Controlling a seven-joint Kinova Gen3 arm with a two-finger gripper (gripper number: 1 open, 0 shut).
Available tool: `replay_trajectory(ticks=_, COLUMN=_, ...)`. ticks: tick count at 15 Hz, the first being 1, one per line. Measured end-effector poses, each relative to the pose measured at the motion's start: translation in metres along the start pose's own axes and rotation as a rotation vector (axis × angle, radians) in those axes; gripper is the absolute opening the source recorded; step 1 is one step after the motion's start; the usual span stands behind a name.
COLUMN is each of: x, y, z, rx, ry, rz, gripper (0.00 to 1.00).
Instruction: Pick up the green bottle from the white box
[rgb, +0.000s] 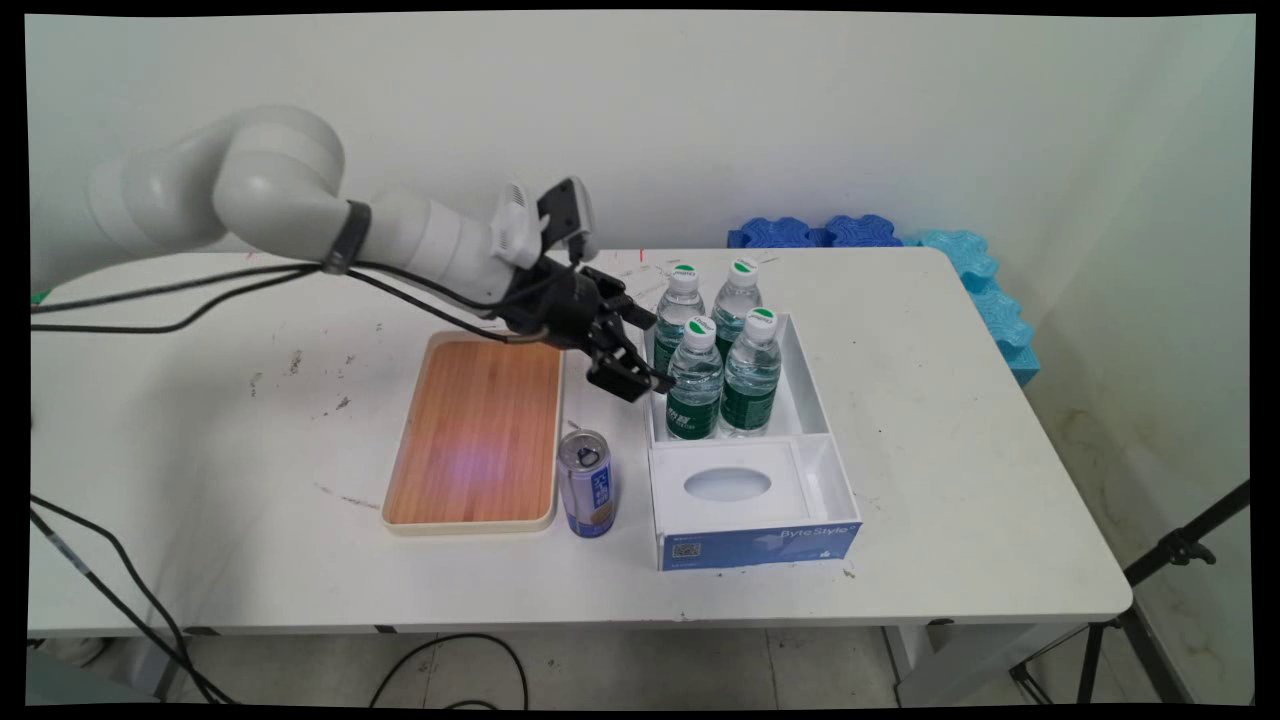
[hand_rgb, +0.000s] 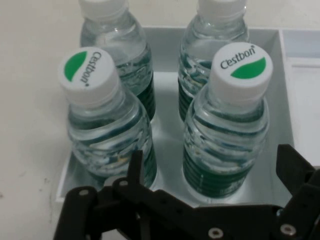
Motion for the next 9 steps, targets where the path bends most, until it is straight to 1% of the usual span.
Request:
replay_trajectory(ticks=5, x=-0.007, y=0.001, z=0.027, rx=-0.033, ry=0.026, rz=-0.042, gripper=1.0)
replay_trajectory(ticks=9, x=-0.011, y=0.002, z=0.04, rx=-0.047, ry=0.034, rz=-0.052, gripper=1.0)
